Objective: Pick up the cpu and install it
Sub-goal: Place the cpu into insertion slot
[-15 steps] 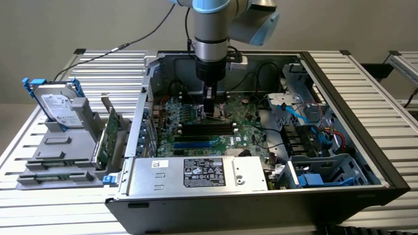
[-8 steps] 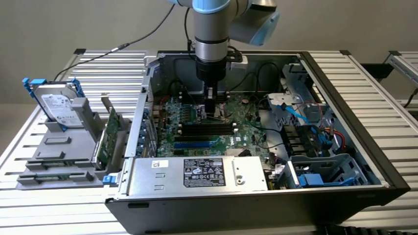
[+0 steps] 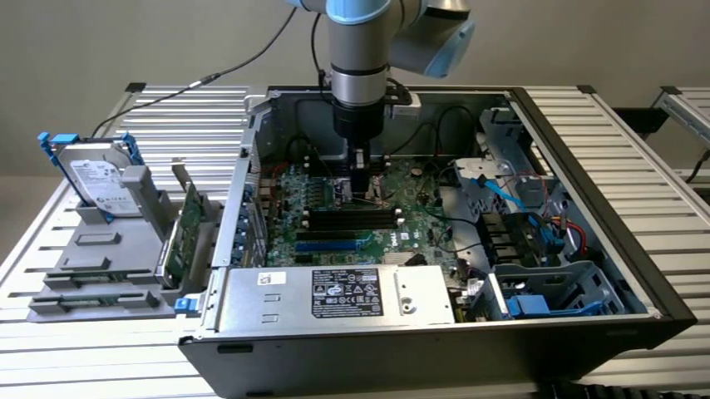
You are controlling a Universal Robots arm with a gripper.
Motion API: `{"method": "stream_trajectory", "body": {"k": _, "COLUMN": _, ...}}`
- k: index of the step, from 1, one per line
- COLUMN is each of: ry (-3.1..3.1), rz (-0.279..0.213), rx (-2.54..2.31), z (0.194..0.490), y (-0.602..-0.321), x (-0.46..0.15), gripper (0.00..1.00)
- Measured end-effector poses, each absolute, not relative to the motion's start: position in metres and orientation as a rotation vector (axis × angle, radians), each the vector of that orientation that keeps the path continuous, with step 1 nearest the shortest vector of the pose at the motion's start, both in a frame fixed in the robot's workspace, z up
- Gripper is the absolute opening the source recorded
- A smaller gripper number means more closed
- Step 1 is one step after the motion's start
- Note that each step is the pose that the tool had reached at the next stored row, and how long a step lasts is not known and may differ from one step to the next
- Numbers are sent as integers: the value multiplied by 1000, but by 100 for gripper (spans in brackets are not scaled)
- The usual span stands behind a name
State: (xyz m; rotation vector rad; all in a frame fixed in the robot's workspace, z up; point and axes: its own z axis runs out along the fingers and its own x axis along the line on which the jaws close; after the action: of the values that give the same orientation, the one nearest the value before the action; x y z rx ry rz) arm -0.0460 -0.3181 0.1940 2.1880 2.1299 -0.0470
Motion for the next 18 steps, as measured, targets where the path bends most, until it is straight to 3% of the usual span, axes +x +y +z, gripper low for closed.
{"method": "stream_trajectory", "body": {"k": 7, "ry": 2163, "rz": -45, "rx": 2154, "z": 194, "y": -318, "x": -46, "gripper": 63}}
{"method": "stream_trajectory", "body": {"k": 9, "ry": 2165, "rz": -47, "rx": 2151, "z": 194, "y": -318, "x": -46, "gripper": 61}}
{"method": "stream_trajectory", "body": {"k": 10, "ry": 2165, "rz": -47, "rx": 2150, "z": 194, "y": -318, "x": -46, "gripper": 55}}
{"method": "stream_trajectory", "body": {"k": 18, "ry": 2161, "rz": -55, "rx": 2146, "z": 196, "y": -318, "x": -47, "gripper": 55}}
